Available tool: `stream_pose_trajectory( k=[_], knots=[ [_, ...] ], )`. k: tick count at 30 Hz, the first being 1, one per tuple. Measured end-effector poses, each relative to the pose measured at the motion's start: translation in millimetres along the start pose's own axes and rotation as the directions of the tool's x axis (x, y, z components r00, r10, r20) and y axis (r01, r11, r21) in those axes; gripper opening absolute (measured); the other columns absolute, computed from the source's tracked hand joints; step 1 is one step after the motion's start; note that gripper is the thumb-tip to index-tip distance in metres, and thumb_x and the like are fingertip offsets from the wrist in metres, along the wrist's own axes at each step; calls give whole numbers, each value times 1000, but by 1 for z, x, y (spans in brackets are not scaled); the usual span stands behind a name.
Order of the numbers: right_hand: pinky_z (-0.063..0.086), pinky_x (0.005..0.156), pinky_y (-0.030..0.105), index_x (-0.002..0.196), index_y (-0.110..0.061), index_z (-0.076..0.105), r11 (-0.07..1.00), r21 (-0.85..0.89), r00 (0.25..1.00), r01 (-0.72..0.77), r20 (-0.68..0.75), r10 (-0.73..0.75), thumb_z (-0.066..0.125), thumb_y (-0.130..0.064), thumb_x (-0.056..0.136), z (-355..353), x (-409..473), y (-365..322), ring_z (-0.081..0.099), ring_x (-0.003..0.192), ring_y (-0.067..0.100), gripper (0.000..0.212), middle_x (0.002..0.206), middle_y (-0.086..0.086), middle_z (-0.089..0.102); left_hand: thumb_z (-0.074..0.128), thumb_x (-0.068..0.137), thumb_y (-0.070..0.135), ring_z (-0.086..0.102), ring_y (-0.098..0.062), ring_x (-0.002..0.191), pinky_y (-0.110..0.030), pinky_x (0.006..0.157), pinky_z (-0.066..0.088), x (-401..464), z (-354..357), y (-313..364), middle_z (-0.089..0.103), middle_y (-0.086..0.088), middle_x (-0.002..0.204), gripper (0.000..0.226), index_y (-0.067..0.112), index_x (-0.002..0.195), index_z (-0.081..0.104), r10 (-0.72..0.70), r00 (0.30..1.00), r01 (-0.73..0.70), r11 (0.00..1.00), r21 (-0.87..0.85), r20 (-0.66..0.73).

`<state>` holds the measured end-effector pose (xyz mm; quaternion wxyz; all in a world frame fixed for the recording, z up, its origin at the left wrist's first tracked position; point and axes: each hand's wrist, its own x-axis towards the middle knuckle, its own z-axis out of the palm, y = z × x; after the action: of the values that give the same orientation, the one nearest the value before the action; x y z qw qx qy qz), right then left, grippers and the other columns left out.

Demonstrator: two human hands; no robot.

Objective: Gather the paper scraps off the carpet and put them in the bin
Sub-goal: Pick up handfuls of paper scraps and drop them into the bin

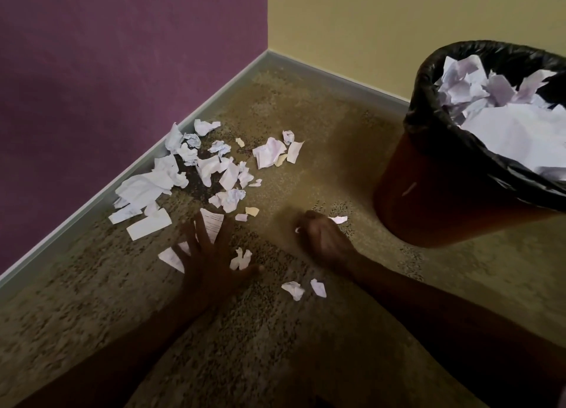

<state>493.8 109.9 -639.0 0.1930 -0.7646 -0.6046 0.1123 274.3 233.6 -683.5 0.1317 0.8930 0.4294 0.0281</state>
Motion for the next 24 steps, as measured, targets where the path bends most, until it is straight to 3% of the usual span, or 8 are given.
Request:
stream_pose_trajectory(
  k=[4, 7, 10, 13, 15, 18, 20, 24],
  knots=[
    [48, 69, 36, 92, -8, 62, 977, 63, 958, -202, -194, 211, 52, -5, 87, -14, -1, 28, 58, 79, 23, 12, 89, 10, 64, 36, 68, 92, -5, -44, 147, -77, 104, 12, 18, -8, -25, -4, -16, 161, 98, 43, 151, 21, -9, 999, 5, 996, 86, 41],
    [52, 68, 39, 100, -4, 58, 927, 13, 908, -375, -198, 370, 51, -12, 86, -25, -2, 51, 63, 80, 34, 17, 92, 17, 66, 35, 81, 77, 18, -38, 144, -69, 105, 23, 20, -9, -38, 21, -13, 157, 74, 32, 138, 48, 44, 998, -48, 996, 81, 54],
    [51, 62, 38, 86, 2, 62, 892, -86, 889, -443, -171, 425, 46, -13, 88, -31, -7, 58, 63, 70, 38, 22, 79, 22, 64, 51, 85, 53, 34, -40, 136, -61, 103, 33, 15, -7, -39, 38, -15, 148, 51, 19, 122, 56, 105, 994, -105, 994, 1, 8],
    [52, 61, 41, 84, 2, 67, 916, -279, 954, -290, -3, 301, 31, -16, 90, -20, -11, 67, 60, 66, 37, 40, 75, 25, 62, 84, 60, 17, 43, -44, 126, -61, 93, 40, 11, -5, -44, 44, -22, 141, 66, 8, 118, 53, 171, 985, -171, 985, 14, -3],
    [49, 72, 42, 98, 2, 62, 923, -167, 929, -348, 75, 363, 37, -21, 95, -14, -9, 65, 56, 79, 33, 35, 89, 24, 59, 88, 51, 9, 49, -44, 118, -60, 83, 44, 9, -7, -42, 49, -22, 134, 76, 5, 118, 53, 172, 985, -172, 985, 30, -2],
    [44, 87, 40, 116, -1, 48, 916, -226, 942, -331, -33, 333, 49, -33, 96, -7, -10, 67, 48, 102, 33, 37, 114, 20, 48, 86, 60, 12, 57, -43, 106, -61, 76, 46, 7, -9, -36, 56, -20, 123, 62, 7, 117, 61, 123, 992, -117, 984, 134, -36],
    [45, 83, 37, 114, -4, 48, 937, -220, 962, -271, -32, 271, 44, -28, 98, -4, -15, 70, 50, 101, 32, 30, 114, 19, 50, 78, 72, 15, 59, -42, 102, -63, 77, 46, 7, -12, -35, 56, -18, 121, 47, 13, 118, 64, 100, 993, -92, 987, 130, -59],
    [38, 64, 26, 93, -17, 50, 944, -263, 980, -199, -71, 187, 30, -32, 103, -7, -13, 76, 55, 84, 22, 27, 91, 5, 55, 79, 77, 14, 65, -40, 91, -65, 70, 50, 7, -19, -37, 65, -18, 108, 39, 10, 112, 63, 151, 988, -152, 974, 166, 20]
  ],
)
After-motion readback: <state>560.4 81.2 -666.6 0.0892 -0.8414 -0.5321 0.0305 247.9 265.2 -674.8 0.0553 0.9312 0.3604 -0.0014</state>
